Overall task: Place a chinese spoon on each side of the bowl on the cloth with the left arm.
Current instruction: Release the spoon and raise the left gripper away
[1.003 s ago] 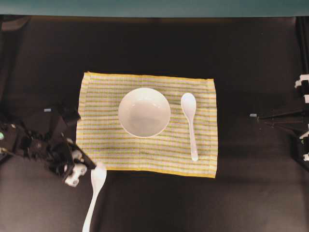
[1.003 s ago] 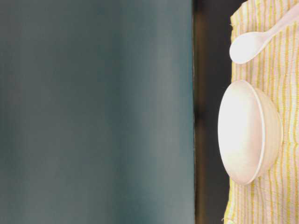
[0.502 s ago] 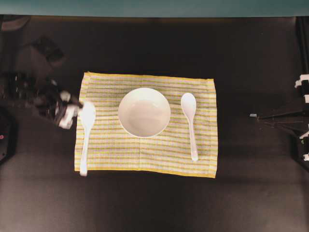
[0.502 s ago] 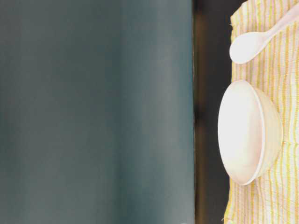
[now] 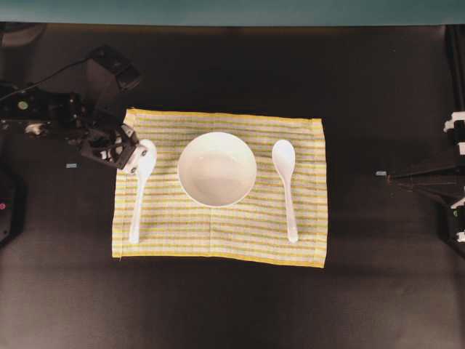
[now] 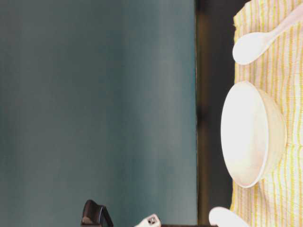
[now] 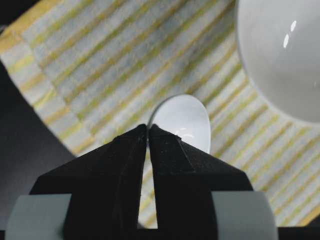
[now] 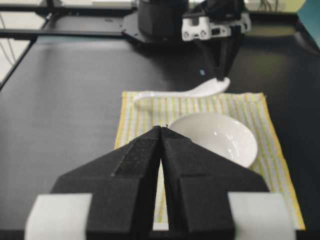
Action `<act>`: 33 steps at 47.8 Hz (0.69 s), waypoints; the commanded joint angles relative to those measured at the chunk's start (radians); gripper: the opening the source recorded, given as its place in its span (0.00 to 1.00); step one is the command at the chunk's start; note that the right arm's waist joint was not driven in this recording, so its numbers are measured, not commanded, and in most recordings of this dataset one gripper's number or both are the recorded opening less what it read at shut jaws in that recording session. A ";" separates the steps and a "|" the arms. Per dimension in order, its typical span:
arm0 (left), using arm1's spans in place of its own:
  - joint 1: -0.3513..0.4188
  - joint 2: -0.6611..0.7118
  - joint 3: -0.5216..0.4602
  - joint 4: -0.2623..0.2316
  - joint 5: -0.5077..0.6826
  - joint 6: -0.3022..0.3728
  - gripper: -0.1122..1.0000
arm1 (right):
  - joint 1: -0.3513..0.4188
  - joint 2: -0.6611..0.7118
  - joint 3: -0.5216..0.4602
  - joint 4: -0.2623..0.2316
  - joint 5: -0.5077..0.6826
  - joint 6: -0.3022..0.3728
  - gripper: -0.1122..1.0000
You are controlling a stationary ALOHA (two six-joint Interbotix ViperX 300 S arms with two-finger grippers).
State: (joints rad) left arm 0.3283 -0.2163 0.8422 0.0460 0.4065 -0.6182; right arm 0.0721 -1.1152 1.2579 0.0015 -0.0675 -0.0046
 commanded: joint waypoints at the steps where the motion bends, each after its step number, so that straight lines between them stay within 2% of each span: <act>1: 0.020 0.000 -0.020 0.003 -0.032 -0.006 0.14 | 0.000 0.006 -0.005 0.002 -0.003 0.005 0.11; 23: 0.043 0.052 0.002 0.003 -0.078 -0.003 0.15 | 0.000 0.009 0.002 0.002 -0.005 0.005 0.11; 28: 0.043 0.066 0.003 0.003 -0.080 -0.005 0.28 | 0.000 0.009 0.003 0.003 -0.005 0.005 0.11; 30: 0.043 0.069 0.003 0.003 -0.081 -0.005 0.36 | 0.000 0.009 0.002 0.002 -0.003 0.005 0.11; 33: 0.043 0.071 0.005 0.005 -0.081 -0.005 0.54 | 0.000 0.009 0.003 0.002 -0.003 0.005 0.11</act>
State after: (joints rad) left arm 0.3728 -0.1457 0.8529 0.0460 0.3313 -0.6213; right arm 0.0721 -1.1152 1.2671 0.0015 -0.0660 -0.0031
